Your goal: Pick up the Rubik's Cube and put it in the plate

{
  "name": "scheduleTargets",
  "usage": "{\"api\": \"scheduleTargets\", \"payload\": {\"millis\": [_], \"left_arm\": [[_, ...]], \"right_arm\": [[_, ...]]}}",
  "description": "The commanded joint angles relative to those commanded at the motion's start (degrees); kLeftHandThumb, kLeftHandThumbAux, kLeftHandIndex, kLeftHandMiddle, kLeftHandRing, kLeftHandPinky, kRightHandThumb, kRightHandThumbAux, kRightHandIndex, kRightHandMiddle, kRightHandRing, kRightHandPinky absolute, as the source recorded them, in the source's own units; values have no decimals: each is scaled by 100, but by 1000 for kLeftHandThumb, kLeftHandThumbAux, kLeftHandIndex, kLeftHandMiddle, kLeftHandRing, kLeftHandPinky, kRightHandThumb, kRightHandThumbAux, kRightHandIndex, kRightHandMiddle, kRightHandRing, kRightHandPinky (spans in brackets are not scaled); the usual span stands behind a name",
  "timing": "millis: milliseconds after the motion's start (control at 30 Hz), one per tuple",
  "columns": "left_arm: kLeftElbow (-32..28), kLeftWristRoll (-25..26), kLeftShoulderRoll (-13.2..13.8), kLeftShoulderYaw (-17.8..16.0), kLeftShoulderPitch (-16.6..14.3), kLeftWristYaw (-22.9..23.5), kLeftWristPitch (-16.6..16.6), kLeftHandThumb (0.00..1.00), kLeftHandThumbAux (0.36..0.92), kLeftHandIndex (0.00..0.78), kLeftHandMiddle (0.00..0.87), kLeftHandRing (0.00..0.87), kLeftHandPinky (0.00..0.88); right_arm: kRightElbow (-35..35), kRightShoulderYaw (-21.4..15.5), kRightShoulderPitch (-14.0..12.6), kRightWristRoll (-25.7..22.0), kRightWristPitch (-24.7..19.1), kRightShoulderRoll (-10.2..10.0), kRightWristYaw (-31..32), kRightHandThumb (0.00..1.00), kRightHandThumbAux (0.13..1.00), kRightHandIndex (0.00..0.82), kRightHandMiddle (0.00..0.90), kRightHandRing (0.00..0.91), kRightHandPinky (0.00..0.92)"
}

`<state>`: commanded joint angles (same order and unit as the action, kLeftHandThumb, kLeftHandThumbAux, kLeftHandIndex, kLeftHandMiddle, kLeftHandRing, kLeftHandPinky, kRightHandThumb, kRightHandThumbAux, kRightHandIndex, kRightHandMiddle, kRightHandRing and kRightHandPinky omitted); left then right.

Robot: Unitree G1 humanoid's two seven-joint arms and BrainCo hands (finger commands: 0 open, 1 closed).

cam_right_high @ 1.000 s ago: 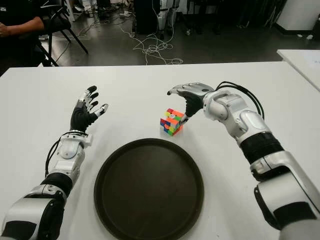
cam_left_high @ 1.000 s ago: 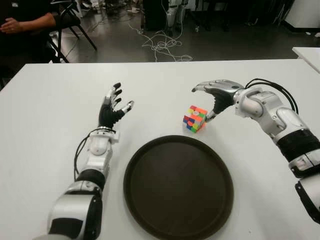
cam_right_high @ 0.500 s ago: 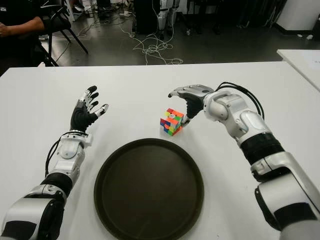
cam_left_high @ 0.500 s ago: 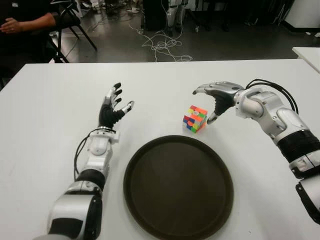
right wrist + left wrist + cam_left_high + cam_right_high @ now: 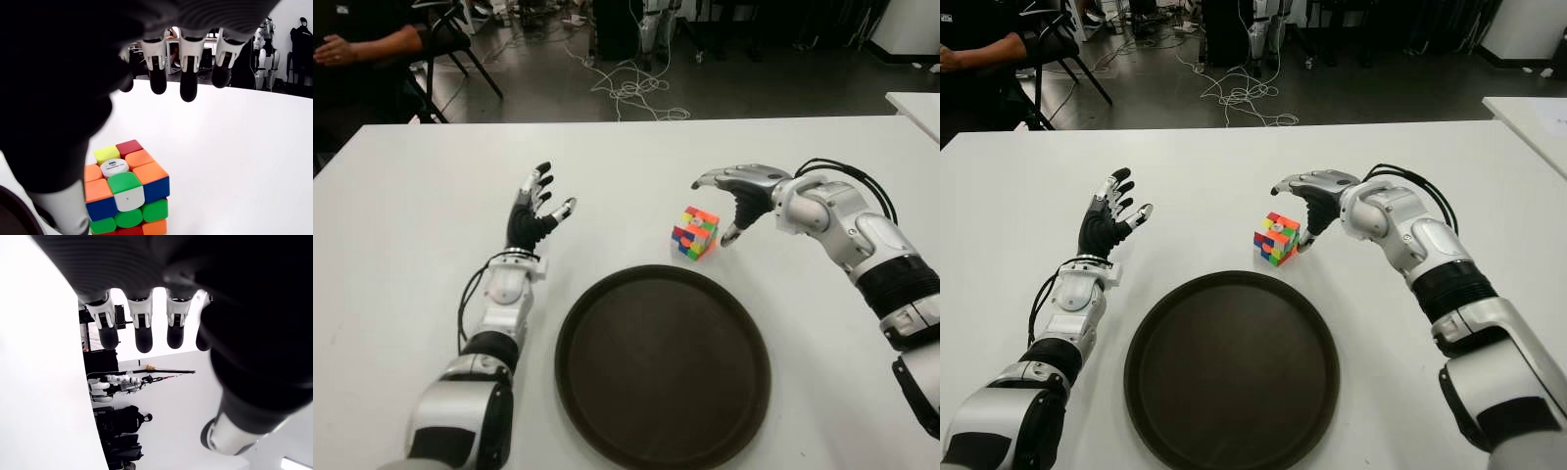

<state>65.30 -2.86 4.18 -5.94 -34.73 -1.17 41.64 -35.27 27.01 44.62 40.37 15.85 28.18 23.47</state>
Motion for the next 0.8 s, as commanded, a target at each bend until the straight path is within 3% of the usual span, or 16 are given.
{"api": "scheduleTargets", "payload": {"millis": [800], "left_arm": [[53, 12, -1, 13, -16, -30, -5, 0, 805, 45, 93, 64, 52]], "right_arm": [[-996, 74, 197, -1, 469, -385, -439, 0, 831, 110, 119, 123, 111]]}}
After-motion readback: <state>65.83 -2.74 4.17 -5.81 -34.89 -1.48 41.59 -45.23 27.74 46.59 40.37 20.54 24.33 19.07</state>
